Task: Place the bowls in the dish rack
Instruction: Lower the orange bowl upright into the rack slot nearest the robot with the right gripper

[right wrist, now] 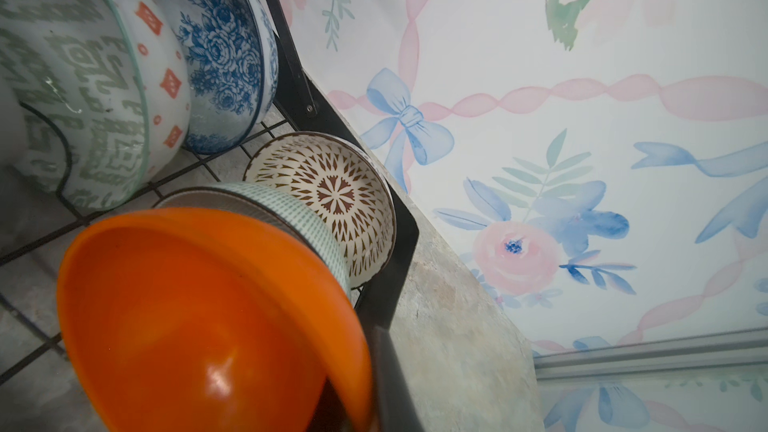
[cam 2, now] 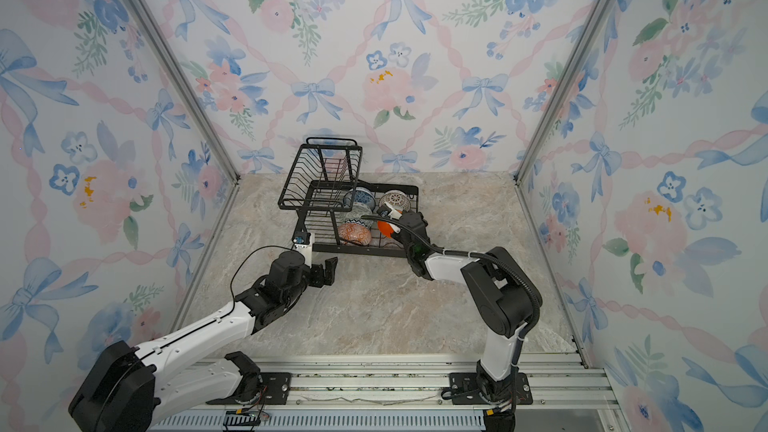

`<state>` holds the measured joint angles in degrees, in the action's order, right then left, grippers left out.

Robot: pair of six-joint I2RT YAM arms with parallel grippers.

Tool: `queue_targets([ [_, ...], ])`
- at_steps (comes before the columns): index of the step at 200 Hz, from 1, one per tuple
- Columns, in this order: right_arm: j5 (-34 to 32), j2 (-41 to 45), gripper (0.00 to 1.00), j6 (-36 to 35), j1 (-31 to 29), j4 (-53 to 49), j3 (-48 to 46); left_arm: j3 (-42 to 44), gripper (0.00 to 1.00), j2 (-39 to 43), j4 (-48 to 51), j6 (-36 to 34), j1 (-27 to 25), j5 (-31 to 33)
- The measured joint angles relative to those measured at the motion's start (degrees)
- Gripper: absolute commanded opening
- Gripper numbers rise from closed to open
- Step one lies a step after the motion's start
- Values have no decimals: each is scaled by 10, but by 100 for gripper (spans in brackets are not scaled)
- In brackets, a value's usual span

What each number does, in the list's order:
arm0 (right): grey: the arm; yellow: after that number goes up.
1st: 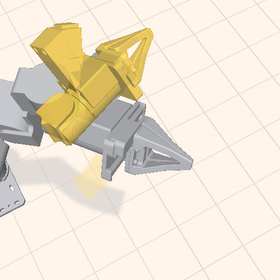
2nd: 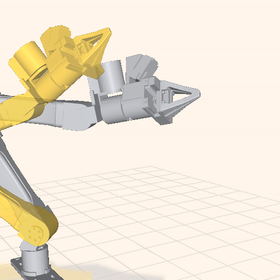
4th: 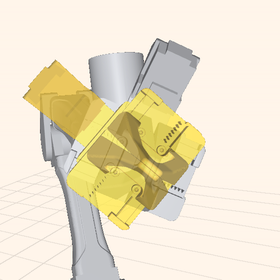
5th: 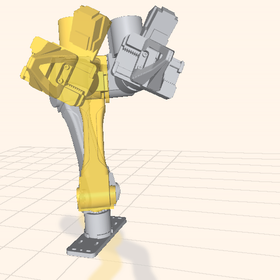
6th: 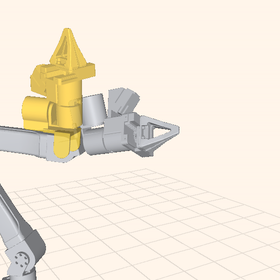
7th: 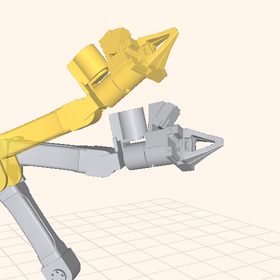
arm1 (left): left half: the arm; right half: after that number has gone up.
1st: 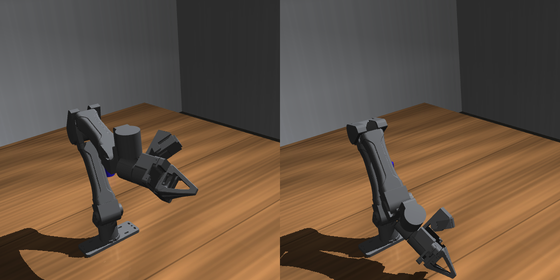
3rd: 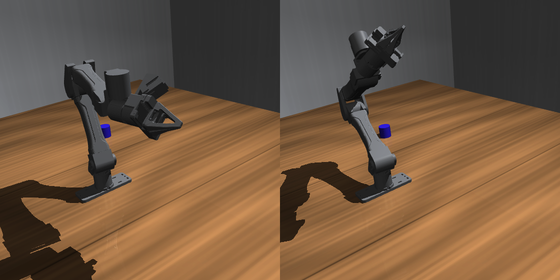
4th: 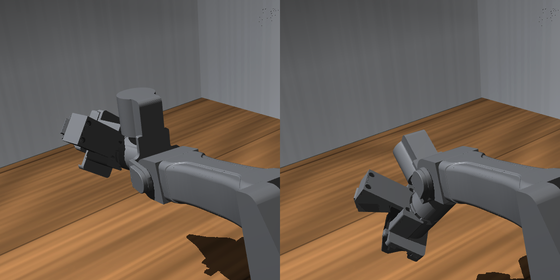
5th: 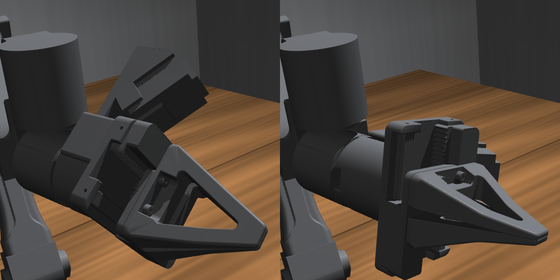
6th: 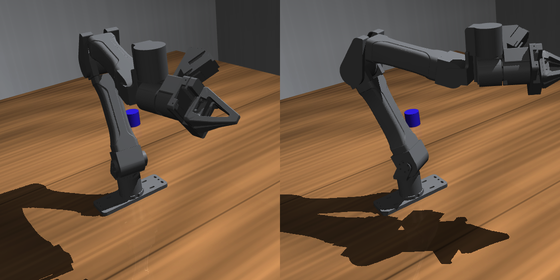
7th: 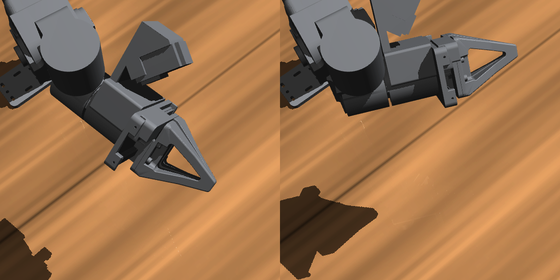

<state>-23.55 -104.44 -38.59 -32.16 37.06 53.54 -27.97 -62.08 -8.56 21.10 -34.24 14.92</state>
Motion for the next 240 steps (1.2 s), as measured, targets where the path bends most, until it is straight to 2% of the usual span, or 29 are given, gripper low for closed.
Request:
queue_targets([
  [111,23,-28,0,-30,2,30,0,5,98,19,12,2,12,-8],
  [240,52,-14,0,-7,2,12,-19,11,98,25,14,2,19,-14],
])
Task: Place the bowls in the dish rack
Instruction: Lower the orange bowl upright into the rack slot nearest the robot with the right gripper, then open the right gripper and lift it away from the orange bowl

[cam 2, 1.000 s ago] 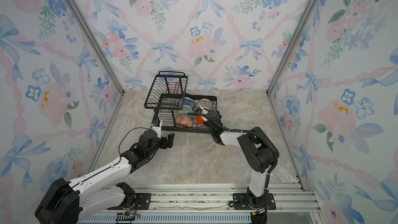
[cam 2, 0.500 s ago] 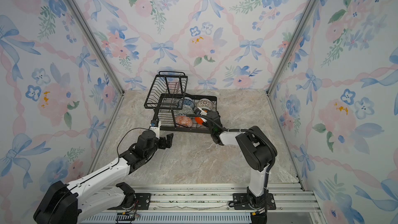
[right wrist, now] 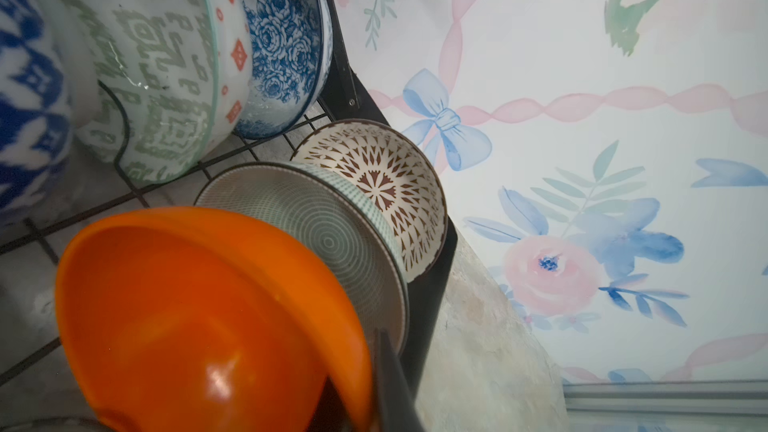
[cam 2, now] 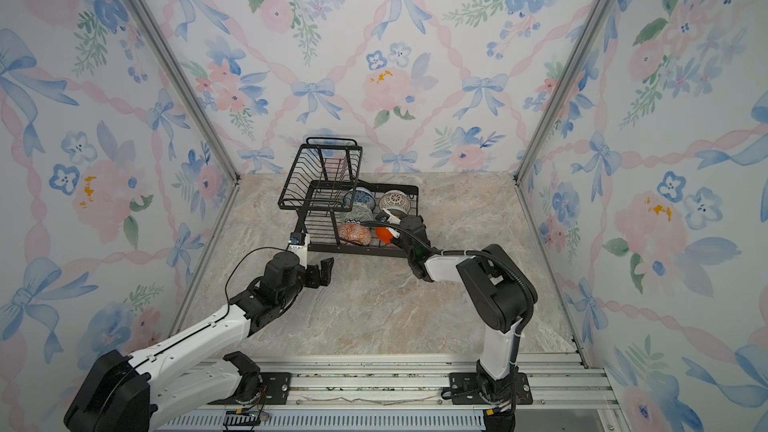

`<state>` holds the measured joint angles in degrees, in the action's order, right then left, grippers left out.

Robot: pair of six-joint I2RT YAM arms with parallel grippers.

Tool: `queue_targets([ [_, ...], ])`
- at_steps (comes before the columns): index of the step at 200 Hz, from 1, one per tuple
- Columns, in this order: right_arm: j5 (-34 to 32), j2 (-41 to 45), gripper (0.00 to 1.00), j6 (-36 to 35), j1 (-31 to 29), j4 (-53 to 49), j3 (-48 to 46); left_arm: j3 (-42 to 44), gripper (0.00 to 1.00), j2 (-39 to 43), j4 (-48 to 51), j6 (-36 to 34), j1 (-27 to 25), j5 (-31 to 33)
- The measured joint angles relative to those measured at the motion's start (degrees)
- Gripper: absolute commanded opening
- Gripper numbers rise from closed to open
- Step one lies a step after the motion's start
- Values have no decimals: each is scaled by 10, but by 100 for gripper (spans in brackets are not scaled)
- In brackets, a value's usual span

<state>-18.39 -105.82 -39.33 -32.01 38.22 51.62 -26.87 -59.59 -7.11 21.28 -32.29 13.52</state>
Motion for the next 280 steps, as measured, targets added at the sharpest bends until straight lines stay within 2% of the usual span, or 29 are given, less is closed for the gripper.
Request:
queue_targets([
  [49,2,6,0,5,-3,-13,-4,3,98,7,0,0,2,-1],
  [121,4,13,11,16,-7,-38,-4,7,98,15,0,0,5,-2],
  [150,4,14,19,18,-7,-50,-4,7,98,15,0,0,8,-6],
  [220,4,14,23,20,-7,-67,-2,7,98,16,0,0,9,-8],
  [238,5,15,29,22,-7,-74,-2,7,98,18,1,0,10,-8],
  [280,11,23,58,28,-7,-87,-2,10,98,27,9,0,12,-8],
])
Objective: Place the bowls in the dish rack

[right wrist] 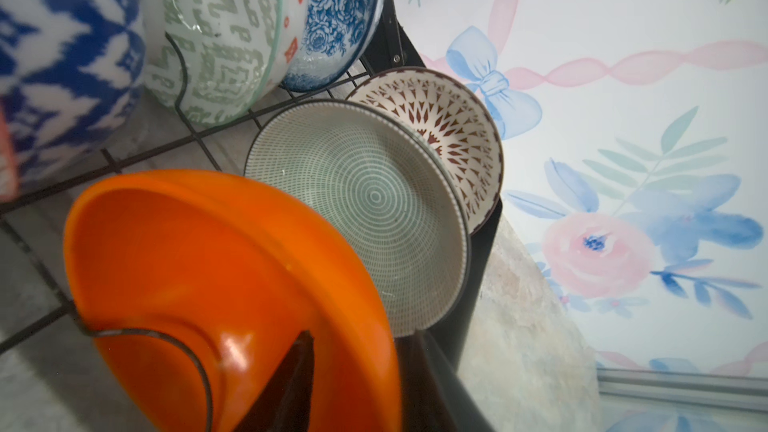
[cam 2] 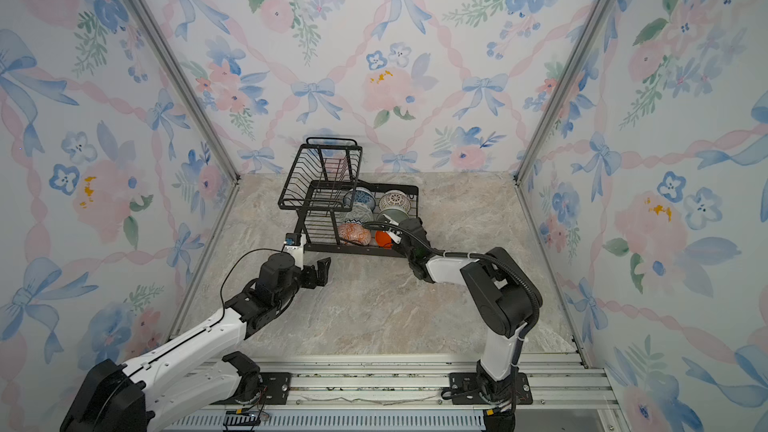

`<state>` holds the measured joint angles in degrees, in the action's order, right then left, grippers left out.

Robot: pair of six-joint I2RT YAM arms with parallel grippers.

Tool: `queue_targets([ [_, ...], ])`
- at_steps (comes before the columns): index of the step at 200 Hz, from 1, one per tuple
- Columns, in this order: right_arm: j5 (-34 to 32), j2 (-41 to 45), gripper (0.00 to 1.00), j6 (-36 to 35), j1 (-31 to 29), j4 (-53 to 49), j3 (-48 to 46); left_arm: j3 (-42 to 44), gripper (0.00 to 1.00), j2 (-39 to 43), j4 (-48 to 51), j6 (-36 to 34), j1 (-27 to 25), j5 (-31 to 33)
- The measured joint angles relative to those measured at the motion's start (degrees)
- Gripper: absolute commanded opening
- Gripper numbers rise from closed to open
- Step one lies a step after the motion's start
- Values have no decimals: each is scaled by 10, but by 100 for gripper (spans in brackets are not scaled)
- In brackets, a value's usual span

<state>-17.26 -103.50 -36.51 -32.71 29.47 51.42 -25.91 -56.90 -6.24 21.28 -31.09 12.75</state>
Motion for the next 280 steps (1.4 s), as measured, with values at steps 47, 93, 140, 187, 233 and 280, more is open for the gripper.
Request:
queue_targets([
  [47,14,31,91,10,3,-13,2,4,98,3,2,0,3,0],
  [93,30,40,96,18,3,-30,1,6,98,7,3,0,5,0],
  [140,44,76,97,29,3,-46,-23,8,98,9,3,0,8,5],
  [187,52,133,97,50,4,-59,-44,42,98,10,-33,-7,23,20],
  [233,68,181,97,82,9,-62,-69,75,98,10,-82,-23,74,33],
  [280,90,235,97,133,34,-62,-103,101,98,39,-161,-55,133,35],
])
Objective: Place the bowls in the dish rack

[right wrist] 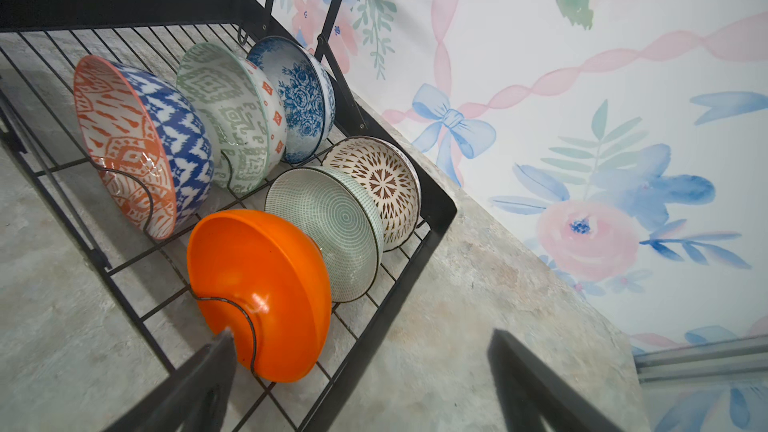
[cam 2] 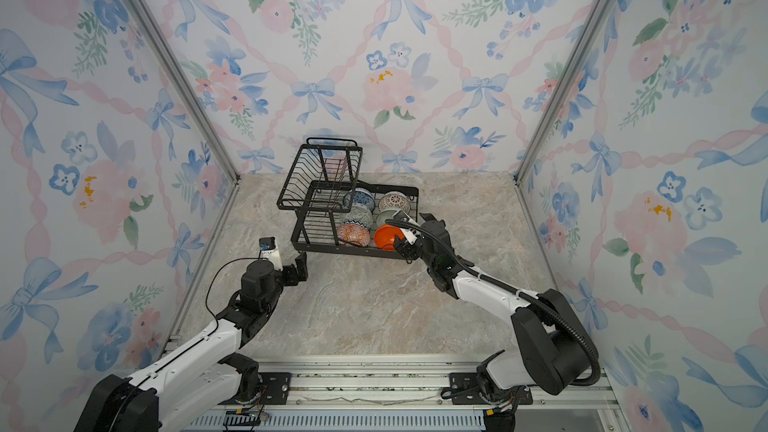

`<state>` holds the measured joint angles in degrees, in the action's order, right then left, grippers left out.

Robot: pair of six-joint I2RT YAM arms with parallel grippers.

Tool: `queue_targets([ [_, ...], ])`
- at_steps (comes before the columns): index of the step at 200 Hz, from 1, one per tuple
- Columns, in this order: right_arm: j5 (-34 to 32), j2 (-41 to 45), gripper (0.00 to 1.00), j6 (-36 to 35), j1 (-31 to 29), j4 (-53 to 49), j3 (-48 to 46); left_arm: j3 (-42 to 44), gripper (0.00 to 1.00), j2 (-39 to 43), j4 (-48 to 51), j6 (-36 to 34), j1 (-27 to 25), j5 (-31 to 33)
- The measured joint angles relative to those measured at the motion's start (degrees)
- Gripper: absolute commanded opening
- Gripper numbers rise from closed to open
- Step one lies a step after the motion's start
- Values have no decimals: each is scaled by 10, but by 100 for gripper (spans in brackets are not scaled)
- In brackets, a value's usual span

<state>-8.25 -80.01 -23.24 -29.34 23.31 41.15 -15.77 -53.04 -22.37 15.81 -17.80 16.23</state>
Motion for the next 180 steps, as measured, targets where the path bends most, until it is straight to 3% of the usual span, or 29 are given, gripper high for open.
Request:
queue_targets([
  [33,29,50,97,97,77,47,-54,32,98,3,-86,-31,67,-1],
  [65,15,76,97,164,129,91,-104,63,98,-23,-176,-41,118,0],
  [113,-39,76,97,216,171,123,-159,63,98,-151,-301,-73,156,0],
  [151,-66,76,97,233,199,139,-165,32,98,-264,-345,-78,177,-19],
  [180,-75,76,97,235,207,141,-165,23,98,-297,-368,-79,177,-24],
])
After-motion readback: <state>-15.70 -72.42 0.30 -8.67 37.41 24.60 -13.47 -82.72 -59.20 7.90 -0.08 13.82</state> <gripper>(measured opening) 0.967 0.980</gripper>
